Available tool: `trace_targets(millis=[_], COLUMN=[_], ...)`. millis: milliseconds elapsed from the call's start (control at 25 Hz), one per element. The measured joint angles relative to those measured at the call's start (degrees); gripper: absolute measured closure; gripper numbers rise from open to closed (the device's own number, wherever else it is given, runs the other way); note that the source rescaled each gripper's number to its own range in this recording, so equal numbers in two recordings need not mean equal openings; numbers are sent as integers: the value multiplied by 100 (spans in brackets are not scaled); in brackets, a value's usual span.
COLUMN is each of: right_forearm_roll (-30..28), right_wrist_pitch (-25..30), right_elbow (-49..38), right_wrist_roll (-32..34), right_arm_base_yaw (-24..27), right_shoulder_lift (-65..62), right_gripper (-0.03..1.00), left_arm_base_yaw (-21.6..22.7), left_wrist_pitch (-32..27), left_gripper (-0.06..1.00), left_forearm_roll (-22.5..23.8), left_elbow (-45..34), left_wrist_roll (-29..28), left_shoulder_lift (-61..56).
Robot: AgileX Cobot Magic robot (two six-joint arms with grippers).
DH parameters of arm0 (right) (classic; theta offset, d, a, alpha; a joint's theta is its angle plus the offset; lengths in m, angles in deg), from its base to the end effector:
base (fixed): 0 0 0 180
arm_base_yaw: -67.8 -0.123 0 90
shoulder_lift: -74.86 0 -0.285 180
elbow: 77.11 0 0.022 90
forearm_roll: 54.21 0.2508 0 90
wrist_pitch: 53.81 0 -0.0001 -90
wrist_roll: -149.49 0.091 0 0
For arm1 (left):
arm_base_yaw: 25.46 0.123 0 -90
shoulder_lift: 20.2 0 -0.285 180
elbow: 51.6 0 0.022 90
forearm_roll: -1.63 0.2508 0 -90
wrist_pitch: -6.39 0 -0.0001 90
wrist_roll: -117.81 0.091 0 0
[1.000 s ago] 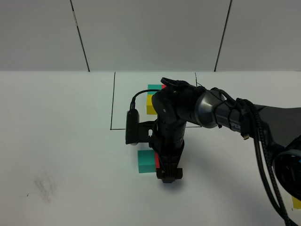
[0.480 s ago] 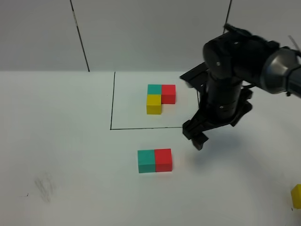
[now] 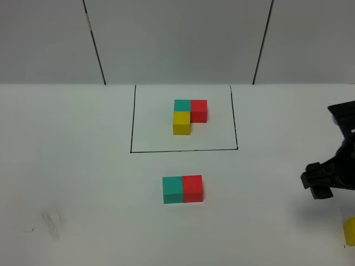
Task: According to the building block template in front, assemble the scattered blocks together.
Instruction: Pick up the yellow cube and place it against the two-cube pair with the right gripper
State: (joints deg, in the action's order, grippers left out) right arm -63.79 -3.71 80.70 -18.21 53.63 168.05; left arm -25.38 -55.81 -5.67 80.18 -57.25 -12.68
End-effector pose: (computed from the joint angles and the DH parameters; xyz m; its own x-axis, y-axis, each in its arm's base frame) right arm 0.2695 0.0560 0.2327 -0.9541 -0.1318 -0.2691 -0.1098 0.9894 -0.0952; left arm -0.0077 -0.0102 0.2775 -0.4628 0.0257 -0.8861 0.1104 0.9935 -0.0288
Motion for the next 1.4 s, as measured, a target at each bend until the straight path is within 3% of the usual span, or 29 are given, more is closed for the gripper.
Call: trace_targets(millis=[280,840,1400], right_forearm_roll=[0,10,5], right_wrist_pitch=[-320,-1557,-1923], right_elbow=[-383,-1418,-1442], right_wrist_roll=[195,477,483], right_arm_base_yaw=[638,1211,1292], right_shoulder_lift=[134,259,1109], right_gripper=[25,25,25], left_arm_base_yaw=[0,0,0], left_wrist_pitch=[0,0,0], left_gripper=[21,21,21], left_forearm_roll=[0,0,0], left_elbow=[0,0,0], left_wrist_roll=[0,0,0], left_shoulder_lift=[0,0,0])
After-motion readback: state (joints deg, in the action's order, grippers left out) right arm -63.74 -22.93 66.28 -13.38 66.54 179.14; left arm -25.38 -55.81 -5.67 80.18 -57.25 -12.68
